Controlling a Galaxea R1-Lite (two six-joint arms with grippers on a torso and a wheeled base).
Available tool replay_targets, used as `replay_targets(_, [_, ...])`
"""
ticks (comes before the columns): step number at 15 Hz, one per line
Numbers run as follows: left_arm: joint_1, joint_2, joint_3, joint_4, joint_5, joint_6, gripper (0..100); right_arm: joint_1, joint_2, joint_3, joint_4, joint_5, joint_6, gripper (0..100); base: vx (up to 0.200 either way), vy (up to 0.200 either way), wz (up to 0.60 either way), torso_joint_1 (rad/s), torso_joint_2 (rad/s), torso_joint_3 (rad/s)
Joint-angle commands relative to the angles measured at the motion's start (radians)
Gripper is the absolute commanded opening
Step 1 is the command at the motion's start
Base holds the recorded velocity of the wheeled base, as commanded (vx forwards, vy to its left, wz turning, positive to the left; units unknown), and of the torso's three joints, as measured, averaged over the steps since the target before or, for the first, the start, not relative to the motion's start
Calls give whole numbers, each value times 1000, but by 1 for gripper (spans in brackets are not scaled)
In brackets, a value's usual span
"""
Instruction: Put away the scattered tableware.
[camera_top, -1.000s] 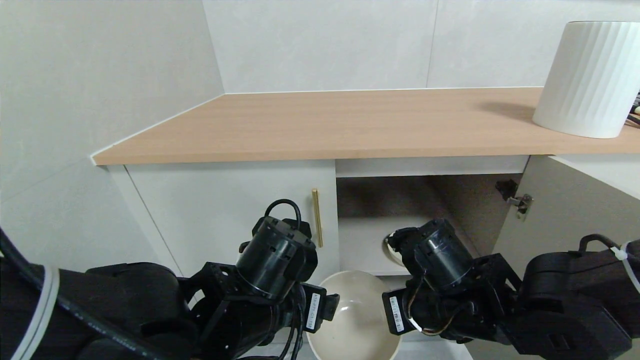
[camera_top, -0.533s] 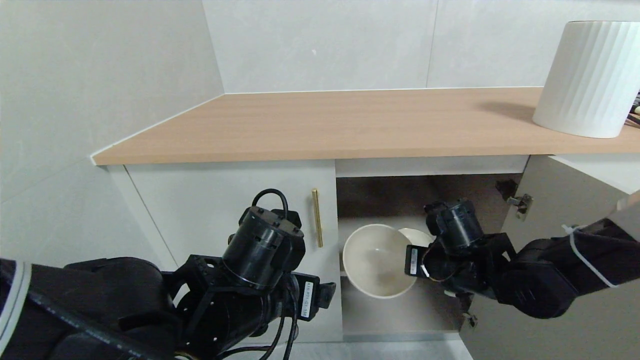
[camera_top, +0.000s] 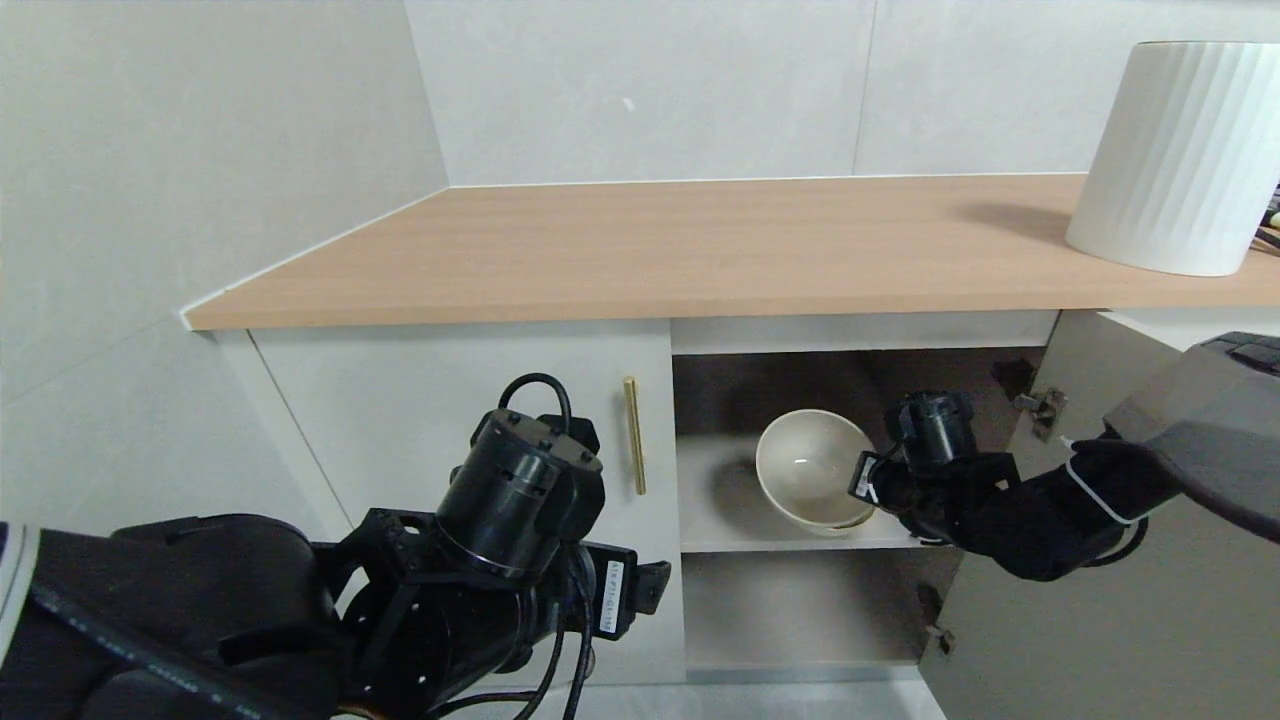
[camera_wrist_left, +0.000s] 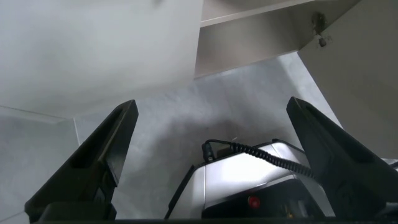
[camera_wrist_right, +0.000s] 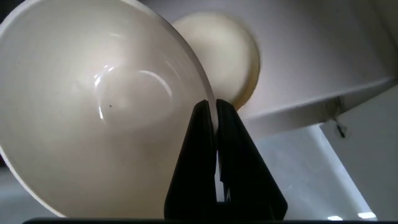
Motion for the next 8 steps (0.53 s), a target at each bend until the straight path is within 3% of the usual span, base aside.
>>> replay_targets(1, [1,-1,0,0,0,0,100,-28,40,-32,0,-7,3,0,0,0,0,0,0,0])
replay_targets(8, [1,-3,0,0,0,0,100,-80,130,-109,6,-29,-3,0,0,0,0,0,0,0])
